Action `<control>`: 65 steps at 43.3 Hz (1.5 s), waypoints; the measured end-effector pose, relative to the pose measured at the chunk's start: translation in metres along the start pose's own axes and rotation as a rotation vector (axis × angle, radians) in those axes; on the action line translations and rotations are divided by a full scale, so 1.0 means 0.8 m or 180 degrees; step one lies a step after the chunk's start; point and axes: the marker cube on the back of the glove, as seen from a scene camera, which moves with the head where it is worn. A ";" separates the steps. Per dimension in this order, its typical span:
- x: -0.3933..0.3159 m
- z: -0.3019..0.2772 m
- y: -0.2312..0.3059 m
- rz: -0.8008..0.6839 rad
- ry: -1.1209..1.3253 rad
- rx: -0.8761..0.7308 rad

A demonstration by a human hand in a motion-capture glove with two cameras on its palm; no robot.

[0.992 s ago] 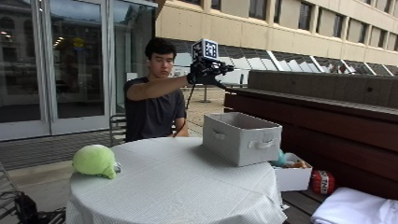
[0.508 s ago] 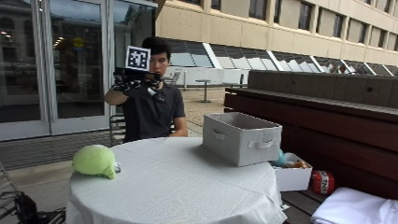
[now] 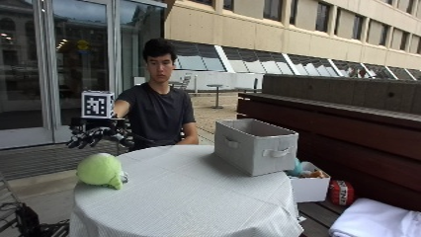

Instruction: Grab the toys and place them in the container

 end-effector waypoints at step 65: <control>0.023 0.071 0.018 -0.0211 0.0127 0.0236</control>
